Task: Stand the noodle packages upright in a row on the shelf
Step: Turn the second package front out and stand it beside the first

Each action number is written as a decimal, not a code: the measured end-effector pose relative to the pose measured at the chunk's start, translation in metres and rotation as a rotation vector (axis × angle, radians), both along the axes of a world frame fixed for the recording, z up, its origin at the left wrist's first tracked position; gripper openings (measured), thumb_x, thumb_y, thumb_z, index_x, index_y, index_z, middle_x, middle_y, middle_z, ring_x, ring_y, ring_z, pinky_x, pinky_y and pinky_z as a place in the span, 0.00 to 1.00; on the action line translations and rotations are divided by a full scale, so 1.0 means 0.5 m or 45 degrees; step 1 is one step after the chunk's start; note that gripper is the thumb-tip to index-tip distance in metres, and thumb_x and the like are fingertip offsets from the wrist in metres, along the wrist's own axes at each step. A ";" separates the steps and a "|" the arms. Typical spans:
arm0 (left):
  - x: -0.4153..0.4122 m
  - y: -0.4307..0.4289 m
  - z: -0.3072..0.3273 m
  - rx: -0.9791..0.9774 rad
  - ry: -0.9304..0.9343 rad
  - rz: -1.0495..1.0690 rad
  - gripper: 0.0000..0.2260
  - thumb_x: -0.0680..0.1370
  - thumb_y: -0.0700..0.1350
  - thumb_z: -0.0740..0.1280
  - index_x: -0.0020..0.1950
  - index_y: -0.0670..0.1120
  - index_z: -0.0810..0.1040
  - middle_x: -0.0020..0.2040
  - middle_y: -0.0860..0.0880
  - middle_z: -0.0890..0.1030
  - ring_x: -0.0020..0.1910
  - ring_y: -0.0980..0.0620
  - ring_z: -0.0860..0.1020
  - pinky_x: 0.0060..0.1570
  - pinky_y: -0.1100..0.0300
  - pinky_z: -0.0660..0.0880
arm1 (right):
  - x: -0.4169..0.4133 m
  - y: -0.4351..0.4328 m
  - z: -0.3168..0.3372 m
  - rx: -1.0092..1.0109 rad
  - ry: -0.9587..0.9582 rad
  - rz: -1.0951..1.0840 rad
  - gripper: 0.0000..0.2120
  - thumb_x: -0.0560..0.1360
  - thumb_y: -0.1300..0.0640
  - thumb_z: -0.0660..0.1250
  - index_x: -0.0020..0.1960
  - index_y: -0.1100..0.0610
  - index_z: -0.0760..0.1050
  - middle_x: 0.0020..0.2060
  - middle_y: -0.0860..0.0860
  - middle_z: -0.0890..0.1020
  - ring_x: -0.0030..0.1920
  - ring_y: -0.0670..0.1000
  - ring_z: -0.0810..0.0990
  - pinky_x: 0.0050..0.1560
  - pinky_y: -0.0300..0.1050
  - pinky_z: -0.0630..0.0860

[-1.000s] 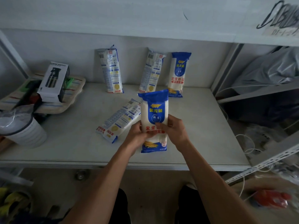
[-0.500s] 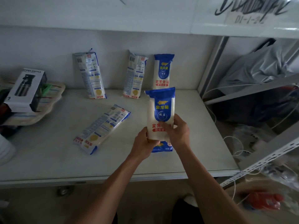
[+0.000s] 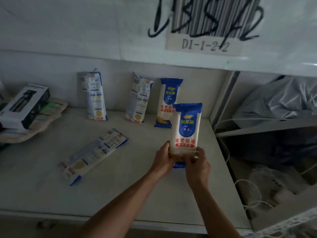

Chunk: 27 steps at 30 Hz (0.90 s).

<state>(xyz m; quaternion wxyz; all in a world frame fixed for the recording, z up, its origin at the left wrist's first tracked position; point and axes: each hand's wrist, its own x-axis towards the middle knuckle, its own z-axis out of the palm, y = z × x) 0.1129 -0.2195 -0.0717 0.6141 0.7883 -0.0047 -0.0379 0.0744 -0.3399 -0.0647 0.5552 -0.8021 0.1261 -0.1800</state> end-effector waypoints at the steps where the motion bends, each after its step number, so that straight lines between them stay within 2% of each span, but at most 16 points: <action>1: 0.009 -0.012 0.004 0.009 -0.013 0.006 0.19 0.71 0.50 0.76 0.61 0.53 0.77 0.54 0.53 0.85 0.51 0.56 0.85 0.49 0.52 0.84 | 0.013 -0.006 0.003 0.024 -0.007 0.002 0.12 0.77 0.61 0.65 0.58 0.51 0.71 0.48 0.47 0.80 0.43 0.40 0.79 0.32 0.27 0.73; 3: 0.031 -0.035 0.015 0.043 -0.025 0.016 0.17 0.76 0.48 0.73 0.62 0.52 0.75 0.57 0.51 0.84 0.50 0.57 0.84 0.46 0.59 0.84 | 0.047 -0.015 0.007 0.081 -0.023 0.003 0.13 0.77 0.63 0.65 0.56 0.49 0.69 0.47 0.46 0.78 0.42 0.37 0.77 0.28 0.26 0.73; 5: 0.061 -0.053 0.028 0.109 -0.003 0.023 0.13 0.80 0.44 0.68 0.64 0.52 0.73 0.59 0.47 0.83 0.50 0.57 0.83 0.45 0.64 0.82 | 0.080 -0.018 0.005 0.123 -0.025 0.002 0.14 0.76 0.63 0.66 0.55 0.48 0.68 0.47 0.45 0.78 0.44 0.40 0.79 0.30 0.26 0.73; 8: 0.107 -0.067 0.055 0.350 0.019 0.002 0.22 0.79 0.36 0.64 0.72 0.47 0.68 0.64 0.44 0.79 0.61 0.47 0.80 0.58 0.57 0.78 | 0.124 -0.020 -0.024 0.144 -0.046 0.028 0.15 0.77 0.63 0.64 0.59 0.47 0.69 0.52 0.47 0.80 0.51 0.46 0.81 0.42 0.36 0.79; 11: 0.138 -0.078 0.069 0.452 0.101 -0.044 0.24 0.80 0.34 0.60 0.75 0.46 0.65 0.68 0.44 0.76 0.67 0.45 0.75 0.59 0.58 0.72 | 0.160 -0.028 -0.044 0.160 -0.017 0.016 0.16 0.78 0.62 0.62 0.63 0.49 0.69 0.55 0.48 0.80 0.53 0.48 0.80 0.49 0.45 0.81; 16: 0.181 -0.093 0.081 0.516 0.131 -0.055 0.28 0.80 0.33 0.58 0.78 0.48 0.59 0.70 0.43 0.74 0.68 0.44 0.74 0.63 0.54 0.73 | 0.226 -0.052 -0.038 0.102 -0.063 0.038 0.16 0.78 0.64 0.61 0.63 0.53 0.67 0.54 0.50 0.78 0.52 0.50 0.80 0.43 0.38 0.77; 19: 0.222 -0.108 0.100 0.605 0.117 -0.097 0.28 0.81 0.34 0.59 0.79 0.47 0.54 0.71 0.41 0.70 0.66 0.43 0.74 0.60 0.55 0.75 | 0.267 -0.071 -0.044 0.120 -0.061 0.021 0.16 0.75 0.64 0.63 0.59 0.51 0.67 0.53 0.52 0.78 0.52 0.53 0.80 0.46 0.48 0.82; 21: 0.248 -0.125 0.115 0.659 0.120 -0.101 0.29 0.82 0.38 0.59 0.80 0.47 0.51 0.74 0.39 0.65 0.67 0.41 0.73 0.64 0.49 0.76 | 0.294 -0.090 -0.040 0.107 -0.024 0.024 0.17 0.72 0.64 0.63 0.58 0.51 0.67 0.53 0.54 0.79 0.53 0.54 0.80 0.51 0.54 0.82; 23: 0.263 -0.145 0.137 0.705 0.151 -0.132 0.31 0.83 0.40 0.59 0.82 0.47 0.46 0.75 0.39 0.64 0.70 0.40 0.71 0.68 0.46 0.73 | 0.315 -0.107 -0.026 0.150 0.013 0.028 0.19 0.72 0.65 0.65 0.60 0.54 0.67 0.54 0.54 0.79 0.54 0.55 0.80 0.53 0.55 0.81; 25: 0.276 -0.161 0.148 0.670 0.212 -0.184 0.36 0.83 0.39 0.59 0.82 0.47 0.38 0.78 0.40 0.62 0.74 0.40 0.66 0.73 0.46 0.66 | 0.339 -0.119 -0.015 0.183 0.053 0.049 0.19 0.72 0.68 0.66 0.61 0.58 0.68 0.53 0.54 0.80 0.53 0.54 0.80 0.52 0.51 0.79; 27: 0.297 -0.173 0.145 0.638 0.257 -0.202 0.40 0.81 0.39 0.62 0.82 0.48 0.36 0.80 0.41 0.59 0.77 0.40 0.62 0.76 0.45 0.62 | 0.346 -0.120 -0.002 0.185 0.059 0.105 0.20 0.70 0.69 0.67 0.61 0.61 0.70 0.51 0.53 0.81 0.53 0.54 0.81 0.50 0.47 0.79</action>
